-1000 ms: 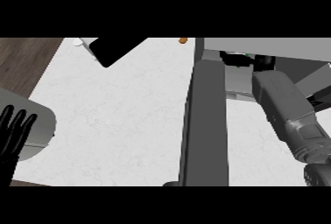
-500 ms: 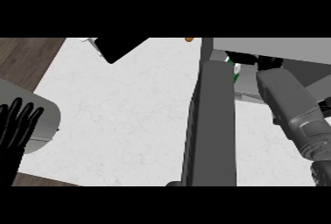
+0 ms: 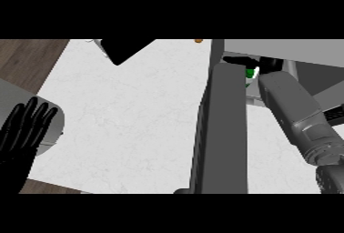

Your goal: Pick up the milk, place it into the microwave and close the microwave

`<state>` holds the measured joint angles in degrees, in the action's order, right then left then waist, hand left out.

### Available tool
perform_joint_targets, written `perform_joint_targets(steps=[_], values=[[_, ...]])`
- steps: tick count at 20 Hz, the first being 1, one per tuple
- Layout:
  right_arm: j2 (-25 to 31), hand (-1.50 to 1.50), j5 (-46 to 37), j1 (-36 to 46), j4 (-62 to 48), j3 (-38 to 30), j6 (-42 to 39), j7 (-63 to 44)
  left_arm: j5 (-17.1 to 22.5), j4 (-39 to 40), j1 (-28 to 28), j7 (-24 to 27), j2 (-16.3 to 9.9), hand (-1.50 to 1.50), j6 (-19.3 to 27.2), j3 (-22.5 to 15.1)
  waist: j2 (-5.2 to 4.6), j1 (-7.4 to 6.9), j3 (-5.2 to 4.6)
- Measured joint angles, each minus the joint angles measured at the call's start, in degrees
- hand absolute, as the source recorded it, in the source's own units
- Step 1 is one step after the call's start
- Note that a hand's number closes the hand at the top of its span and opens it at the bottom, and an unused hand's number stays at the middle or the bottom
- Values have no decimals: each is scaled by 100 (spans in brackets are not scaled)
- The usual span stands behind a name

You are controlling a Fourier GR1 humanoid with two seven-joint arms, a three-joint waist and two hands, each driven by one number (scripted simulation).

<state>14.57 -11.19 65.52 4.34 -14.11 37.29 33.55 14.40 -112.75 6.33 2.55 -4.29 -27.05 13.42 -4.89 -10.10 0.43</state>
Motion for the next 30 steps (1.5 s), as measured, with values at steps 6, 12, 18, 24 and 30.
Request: perform_joint_targets(steps=[6,12,18,24,30], values=[[-110,-150,172,-5,41,-170,-383,60,-157,37,-28,49,59,-150,-9,-150,19,24,-2],[-43,-150,224,-144,30,-236,-604,157,-357,-1,-26,53,163,-150,52,-326,52,97,-3],[92,-150,239,-292,32,-270,-760,269,-495,-22,61,104,273,-150,63,-493,91,155,-6],[82,-150,296,-432,59,-333,-1092,449,-611,-54,67,116,366,-150,134,-675,135,235,-6],[67,-150,397,-691,100,-441,-1405,740,-753,-54,185,208,413,-150,240,-877,184,335,-8]])
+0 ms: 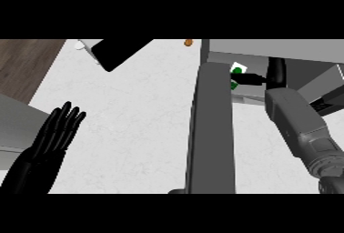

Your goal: Pick up the milk, place it into the microwave and close the microwave

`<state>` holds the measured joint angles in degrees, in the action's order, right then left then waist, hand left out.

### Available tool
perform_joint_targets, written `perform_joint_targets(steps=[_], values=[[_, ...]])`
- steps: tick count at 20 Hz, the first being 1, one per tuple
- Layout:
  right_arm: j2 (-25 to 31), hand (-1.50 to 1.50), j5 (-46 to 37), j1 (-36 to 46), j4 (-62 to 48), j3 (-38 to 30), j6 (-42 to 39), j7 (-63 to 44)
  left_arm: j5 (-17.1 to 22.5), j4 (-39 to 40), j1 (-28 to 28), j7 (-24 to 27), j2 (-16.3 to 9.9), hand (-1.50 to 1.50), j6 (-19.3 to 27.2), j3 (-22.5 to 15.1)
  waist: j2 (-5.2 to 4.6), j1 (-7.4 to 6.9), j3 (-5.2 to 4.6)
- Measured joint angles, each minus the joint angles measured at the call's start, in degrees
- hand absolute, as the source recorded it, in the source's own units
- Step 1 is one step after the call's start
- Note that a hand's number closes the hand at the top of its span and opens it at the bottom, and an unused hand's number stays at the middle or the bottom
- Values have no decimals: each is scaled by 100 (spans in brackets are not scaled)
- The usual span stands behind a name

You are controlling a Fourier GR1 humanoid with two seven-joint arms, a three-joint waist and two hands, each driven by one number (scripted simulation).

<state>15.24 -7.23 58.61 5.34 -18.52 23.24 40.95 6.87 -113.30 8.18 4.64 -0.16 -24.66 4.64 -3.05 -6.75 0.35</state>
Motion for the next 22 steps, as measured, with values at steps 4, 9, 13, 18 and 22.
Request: perform_joint_targets(steps=[4,9,13,18,22], values=[[-111,-150,73,-200,15,-76,-142,195,-51,123,-30,72,-14,-150,-7,-13,39,96,-5],[-243,-150,160,-406,55,-153,-513,446,-15,299,-61,47,-40,-150,-121,-117,88,206,-9],[-404,-150,257,-557,101,-226,-889,633,-129,544,-169,61,-23,-150,-152,-262,131,306,-13],[-581,-150,361,-882,192,-286,-1293,950,-233,738,-267,121,-92,-150,-364,-489,189,428,-20],[-672,-150,406,-1219,335,-262,-1520,1152,-423,1051,-431,145,-180,150,-544,-712,242,550,-26]])
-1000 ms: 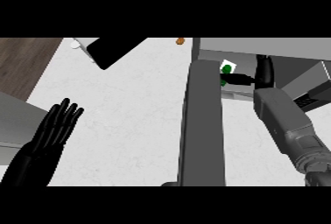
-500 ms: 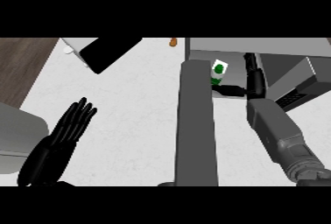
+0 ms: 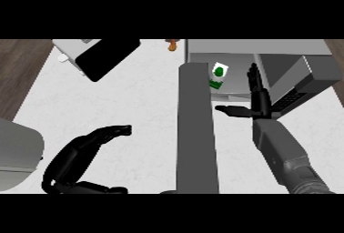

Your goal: Pick up the milk, place it into the microwave and close the microwave

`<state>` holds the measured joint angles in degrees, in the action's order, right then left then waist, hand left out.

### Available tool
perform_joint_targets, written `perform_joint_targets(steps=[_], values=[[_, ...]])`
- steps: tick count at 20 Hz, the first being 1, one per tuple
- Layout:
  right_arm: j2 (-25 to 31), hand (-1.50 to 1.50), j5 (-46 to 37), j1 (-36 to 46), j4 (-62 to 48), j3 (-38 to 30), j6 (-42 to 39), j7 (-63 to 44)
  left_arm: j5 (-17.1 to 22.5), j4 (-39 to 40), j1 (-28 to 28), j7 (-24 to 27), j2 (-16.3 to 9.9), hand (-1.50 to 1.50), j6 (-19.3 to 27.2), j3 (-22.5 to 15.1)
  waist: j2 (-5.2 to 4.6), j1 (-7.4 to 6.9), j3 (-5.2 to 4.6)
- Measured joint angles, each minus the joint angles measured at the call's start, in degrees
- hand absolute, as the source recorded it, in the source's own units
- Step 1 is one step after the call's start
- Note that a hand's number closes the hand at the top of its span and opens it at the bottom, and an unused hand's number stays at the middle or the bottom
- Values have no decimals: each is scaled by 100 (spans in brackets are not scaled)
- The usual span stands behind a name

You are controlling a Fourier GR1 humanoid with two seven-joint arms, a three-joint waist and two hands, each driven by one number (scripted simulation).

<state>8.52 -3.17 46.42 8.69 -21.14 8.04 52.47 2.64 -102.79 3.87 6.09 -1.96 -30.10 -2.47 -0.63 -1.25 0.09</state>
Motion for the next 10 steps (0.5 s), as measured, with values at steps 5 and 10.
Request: perform_joint_targets(steps=[5,10], values=[[-212,-150,-27,-561,399,187,-110,223,-382,344,-228,157,-29,150,-50,-254,55,118,-7],[-349,-150,-28,-1274,1142,461,-328,214,-899,982,-479,436,94,150,147,-509,100,246,-16]])
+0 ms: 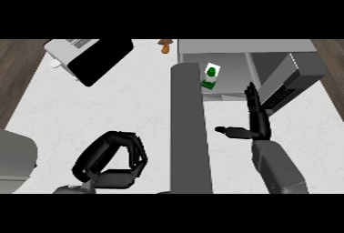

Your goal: Pick up the milk, place it into the microwave and close the microwave

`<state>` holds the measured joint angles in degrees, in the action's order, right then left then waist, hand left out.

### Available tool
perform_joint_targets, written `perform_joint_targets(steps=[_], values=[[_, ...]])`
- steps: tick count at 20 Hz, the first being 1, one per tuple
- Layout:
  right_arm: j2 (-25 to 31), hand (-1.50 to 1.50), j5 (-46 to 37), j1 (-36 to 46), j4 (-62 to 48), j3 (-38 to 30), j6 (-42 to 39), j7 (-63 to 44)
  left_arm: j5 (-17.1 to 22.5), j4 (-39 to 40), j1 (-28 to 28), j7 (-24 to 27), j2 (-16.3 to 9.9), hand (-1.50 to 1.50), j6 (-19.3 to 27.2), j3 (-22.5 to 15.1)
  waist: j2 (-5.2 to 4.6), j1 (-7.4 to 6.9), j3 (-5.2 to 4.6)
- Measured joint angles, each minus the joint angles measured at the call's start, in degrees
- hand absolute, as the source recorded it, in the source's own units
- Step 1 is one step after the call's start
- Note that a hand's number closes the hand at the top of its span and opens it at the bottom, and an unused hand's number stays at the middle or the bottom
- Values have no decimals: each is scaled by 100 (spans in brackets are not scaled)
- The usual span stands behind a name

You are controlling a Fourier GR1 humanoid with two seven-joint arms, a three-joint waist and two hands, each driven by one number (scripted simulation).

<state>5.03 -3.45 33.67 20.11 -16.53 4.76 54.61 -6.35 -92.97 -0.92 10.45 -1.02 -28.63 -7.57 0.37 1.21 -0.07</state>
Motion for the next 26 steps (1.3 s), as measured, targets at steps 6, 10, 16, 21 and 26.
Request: perform_joint_targets(steps=[6,10,16,21,26], values=[[-143,-150,-44,-994,1112,391,-170,-153,-547,697,-404,116,-7,150,7,-372,22,109,-8],[-100,-150,-21,-1739,2169,625,-344,-375,-749,1153,-528,210,54,150,181,-863,28,151,-11],[4,-150,159,-3022,4080,900,-653,-945,-622,1808,-783,403,69,150,574,-1629,17,165,-11],[108,-150,398,-3910,5588,985,-835,-1462,-488,2221,-1061,444,71,150,1314,-2673,-1,175,-10],[261,-150,786,-4415,6735,1011,-1193,-2007,206,2683,-1660,342,55,150,2589,-3657,-32,244,-11]])
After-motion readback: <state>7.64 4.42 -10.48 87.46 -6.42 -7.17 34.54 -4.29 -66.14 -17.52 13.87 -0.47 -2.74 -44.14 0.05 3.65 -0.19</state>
